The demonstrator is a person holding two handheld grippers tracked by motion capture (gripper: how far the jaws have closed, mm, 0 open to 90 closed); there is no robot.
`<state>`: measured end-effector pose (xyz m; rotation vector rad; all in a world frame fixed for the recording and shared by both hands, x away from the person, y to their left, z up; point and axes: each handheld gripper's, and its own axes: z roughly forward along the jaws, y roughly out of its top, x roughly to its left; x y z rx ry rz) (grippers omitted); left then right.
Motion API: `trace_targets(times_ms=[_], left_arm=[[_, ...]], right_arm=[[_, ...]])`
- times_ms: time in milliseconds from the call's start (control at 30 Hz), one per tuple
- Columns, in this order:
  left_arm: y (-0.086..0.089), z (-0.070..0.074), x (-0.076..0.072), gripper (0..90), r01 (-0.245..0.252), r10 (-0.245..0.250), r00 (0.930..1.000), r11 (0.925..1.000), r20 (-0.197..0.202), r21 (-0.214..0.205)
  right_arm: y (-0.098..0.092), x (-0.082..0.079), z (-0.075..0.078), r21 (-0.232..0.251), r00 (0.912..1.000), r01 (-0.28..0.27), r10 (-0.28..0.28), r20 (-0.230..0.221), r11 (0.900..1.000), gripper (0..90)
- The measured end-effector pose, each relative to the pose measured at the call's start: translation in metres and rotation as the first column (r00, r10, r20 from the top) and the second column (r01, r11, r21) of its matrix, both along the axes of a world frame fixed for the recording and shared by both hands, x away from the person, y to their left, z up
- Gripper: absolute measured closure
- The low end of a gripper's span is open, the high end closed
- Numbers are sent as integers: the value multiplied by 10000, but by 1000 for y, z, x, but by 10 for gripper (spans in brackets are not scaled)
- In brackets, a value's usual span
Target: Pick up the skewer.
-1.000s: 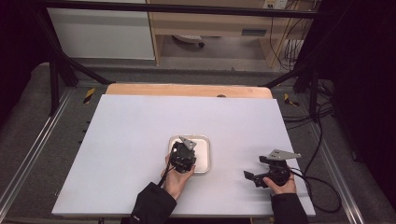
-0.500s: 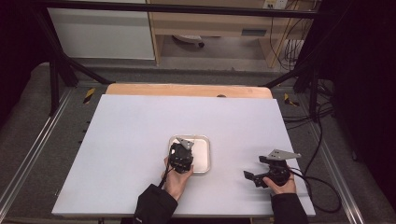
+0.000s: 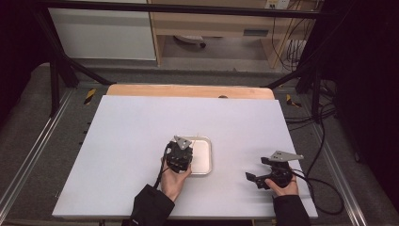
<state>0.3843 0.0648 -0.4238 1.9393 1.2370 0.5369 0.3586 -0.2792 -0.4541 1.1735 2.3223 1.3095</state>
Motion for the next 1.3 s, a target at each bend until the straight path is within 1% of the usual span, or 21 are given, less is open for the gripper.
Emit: trace_targets(times_ms=[200, 300, 333, 400, 500, 567, 600, 633, 667, 733, 767, 833, 867, 900, 933, 967, 1100, 1133, 1200, 1233, 1300], left_arm=[[16, 13, -6, 887, 1246, -1247, 9922, 9922, 74, 45], [32, 21, -8, 887, 2029, -2028, 9791, 9792, -168, 71], [32, 21, -8, 887, 2029, -2028, 9791, 9792, -168, 71], [40, 24, -9, 887, 2457, -2452, 9690, 9693, -298, 135], [49, 28, -10, 887, 2973, -2958, 9543, 9541, -434, 347], [58, 30, -12, 888, 3487, -3460, 9368, 9354, -511, 586], [58, 30, -12, 888, 3487, -3460, 9368, 9354, -511, 586], [62, 32, -13, 888, 3756, -3722, 9264, 9242, -569, 688], [63, 33, -14, 888, 3834, -3794, 9232, 9204, -616, 772], [64, 34, -14, 888, 3928, -3884, 9192, 9156, -644, 854], [65, 35, -15, 888, 4011, -3964, 9157, 9115, -660, 912], [66, 37, -15, 888, 4139, -4083, 9100, 9049, -721, 995], [66, 38, -15, 888, 4226, -4169, 9060, 9007, -733, 1004], [66, 39, -15, 888, 4278, -4220, 9035, 8984, -747, 993], [66, 40, -15, 888, 4363, -4299, 8994, 8939, -792, 1026], [65, 40, -15, 888, 4372, -4309, 8991, 8929, -769, 1077], [61, 43, -14, 888, 4583, -4493, 8882, 8809, -957, 1183], [60, 43, -14, 888, 4648, -4557, 8849, 8773, -962, 1198], [56, 44, -14, 888, 4792, -4691, 8772, 8685, -1019, 1270], [55, 45, -15, 888, 4851, -4748, 8740, 8650, -1033, 1285], [51, 45, -15, 888, 4960, -4848, 8679, 8579, -1086, 1339]], right_arm=[[4, -1, 4, -132, 9995, -159, 162, 285, 9998, 9], [10, -2, 9, -223, 9973, -403, 416, 608, 9989, 8], [13, -2, 11, -294, 9957, -539, 560, 740, 9981, 8], [17, -3, 13, -446, 9939, -633, 670, 877, 9970, 8], [36, -5, 20, -1368, 9850, -972, 1150, 1287, 9858, 8], [44, -6, 23, -1833, 9775, -1184, 1470, 1510, 9759, 9], [44, -6, 23, -1833, 9775, -1184, 1470, 1510, 9759, 9], [52, -8, 27, -2248, 9698, -1316, 1724, 1728, 9655, 17], [56, -8, 28, -2479, 9647, -1405, 1888, 1834, 9585, 20], [63, -9, 31, -2917, 9569, -1470, 2106, 2001, 9451, 26], [63, -9, 31, -2917, 9569, -1470, 2106, 2001, 9451, 26], [73, -11, 35, -3406, 9437, -1520, 2386, 2290, 9278, 41], [73, -11, 35, -3406, 9437, -1520, 2386, 2290, 9278, 41], [78, -12, 37, -3658, 9341, -1637, 2632, 2411, 9162, 40], [78, -12, 37, -3658, 9341, -1637, 2632, 2411, 9162, 40], [83, -12, 39, -3972, 9265, -1695, 2832, 2479, 9020, 42], [93, -14, 44, -4497, 9071, -1808, 3250, 2675, 8747, 49], [93, -14, 44, -4497, 9071, -1808, 3250, 2675, 8747, 49], [99, -15, 48, -4804, 8907, -1883, 3551, 2840, 8566, 55], [99, -15, 48, -4804, 8907, -1883, 3551, 2840, 8566, 55], [105, -16, 51, -5137, 8751, -1940, 3841, 2944, 8358, 60]])
